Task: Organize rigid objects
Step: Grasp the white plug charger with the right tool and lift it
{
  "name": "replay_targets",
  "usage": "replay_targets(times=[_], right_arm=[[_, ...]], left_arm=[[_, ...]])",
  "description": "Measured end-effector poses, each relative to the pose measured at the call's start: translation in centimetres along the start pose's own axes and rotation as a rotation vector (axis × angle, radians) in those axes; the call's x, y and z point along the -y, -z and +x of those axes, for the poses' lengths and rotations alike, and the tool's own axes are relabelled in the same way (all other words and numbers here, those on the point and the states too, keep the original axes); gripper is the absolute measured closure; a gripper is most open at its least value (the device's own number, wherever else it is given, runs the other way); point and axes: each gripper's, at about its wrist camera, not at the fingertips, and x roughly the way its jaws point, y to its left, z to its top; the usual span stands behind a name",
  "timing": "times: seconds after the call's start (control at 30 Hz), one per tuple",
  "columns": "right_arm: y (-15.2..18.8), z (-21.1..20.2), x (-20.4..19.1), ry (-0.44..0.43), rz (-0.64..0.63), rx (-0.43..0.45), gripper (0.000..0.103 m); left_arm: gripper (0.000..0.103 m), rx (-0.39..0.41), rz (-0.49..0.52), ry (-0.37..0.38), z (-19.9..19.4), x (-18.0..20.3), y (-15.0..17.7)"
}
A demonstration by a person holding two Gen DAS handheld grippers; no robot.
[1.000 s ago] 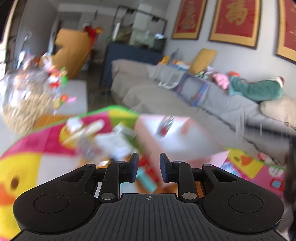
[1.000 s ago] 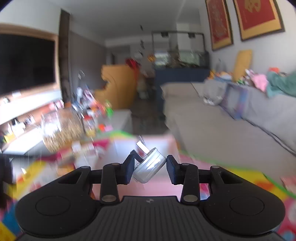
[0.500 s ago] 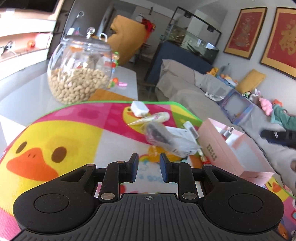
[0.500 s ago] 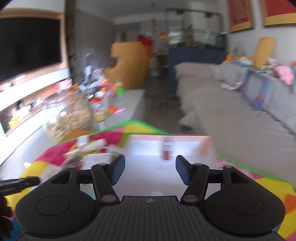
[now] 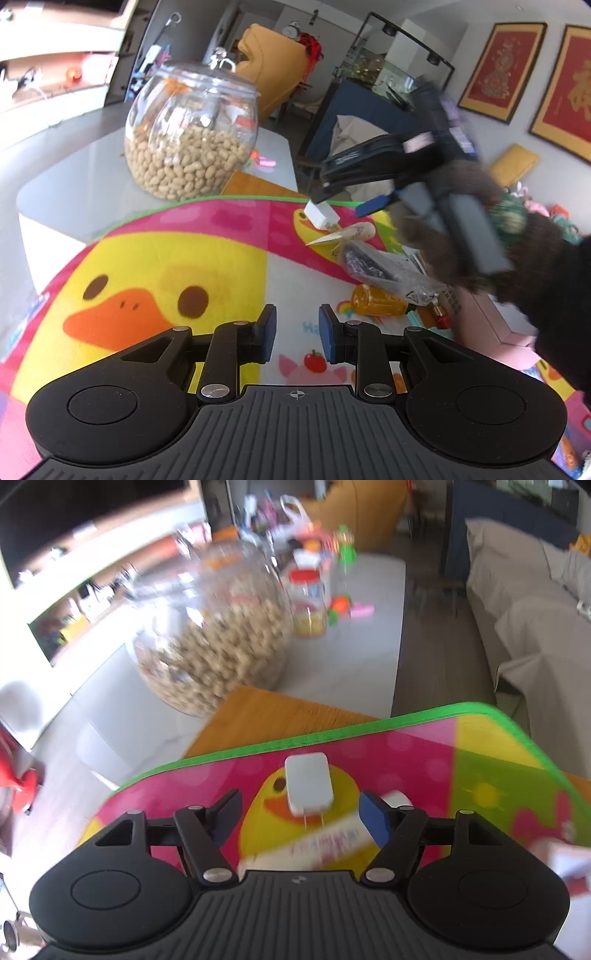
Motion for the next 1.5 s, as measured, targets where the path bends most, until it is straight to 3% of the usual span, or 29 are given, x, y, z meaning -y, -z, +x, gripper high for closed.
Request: replay_targets(times=[0.07, 0.1, 0.2, 0.4, 0.47, 0.53, 0.7, 0.83, 1.03, 1.17, 1.27, 1.37, 1.43, 1.5], right_arm=[[-0.4, 2.3, 0.1, -0.001, -0.002, -0.061, 0.035], [-0.4, 3.0, 0.1, -0.003, -0.018, -0.087, 0.051], [0.4, 2.1, -0.8, -0.016, -0.111, -0.1, 0.07], [5.0, -2.7, -1.6, -0.18, -0.162, -0.155, 0.071], [6.5, -5.7, -1.8, -0.225, -0.168, -0.122, 0.071], [7.6, -9.6, -1.4, -0.263, -0.176, -0.034, 0.071], [13.1, -18.7, 1.6, -0.201, -0.187, 0.174, 0.071], [19.0, -22.6, 4.8, -0.113, -0.154, 0.248, 0.071], [25.6, -23.3, 9.7, -0.06, -0.008, 0.3, 0.071], [28.3, -22.7, 11.7, -0.025, 0.046, 0.371, 0.071], [29.8, -22.4, 12.2, -0.032, 0.063, 0.361, 0.071], [31.6, -22.3, 12.4, -0.036, 0.051, 0.339, 0.07], [32.6, -22.4, 12.3, -0.042, 0.044, 0.326, 0.055], [33.3, -22.3, 12.3, -0.038, 0.053, 0.317, 0.053]], left_arm=[[0.075, -0.009, -0.01, 0.013, 0.2, -0.3, 0.2], [0.075, -0.012, -0.013, 0.019, 0.2, -0.5, 0.3], [0.075, -0.013, -0.027, 0.033, 0.4, -0.8, 0.5], [0.075, -0.029, -0.032, 0.035, 1.0, -0.1, 0.8], [0.075, -0.04, -0.014, 0.036, 0.9, 0.5, 1.0], [0.075, -0.045, 0.007, 0.043, 0.6, 1.1, 1.2], [0.075, -0.089, 0.076, 0.081, 0.7, 3.7, 1.8], [0.075, -0.127, 0.195, 0.154, 1.2, 7.7, 2.3], [0.075, -0.094, 0.513, 0.255, 2.3, 15.3, 2.6], [0.074, -0.104, 0.684, 0.17, 5.5, 18.0, 3.3], [0.074, -0.177, 0.666, 0.14, 7.4, 17.4, 3.2], [0.075, -0.24, 0.592, 0.163, 6.8, 15.9, 3.0], [0.075, -0.262, 0.596, 0.164, 5.7, 15.2, 3.2], [0.073, -0.277, 0.629, 0.158, 4.4, 15.4, 3.9]])
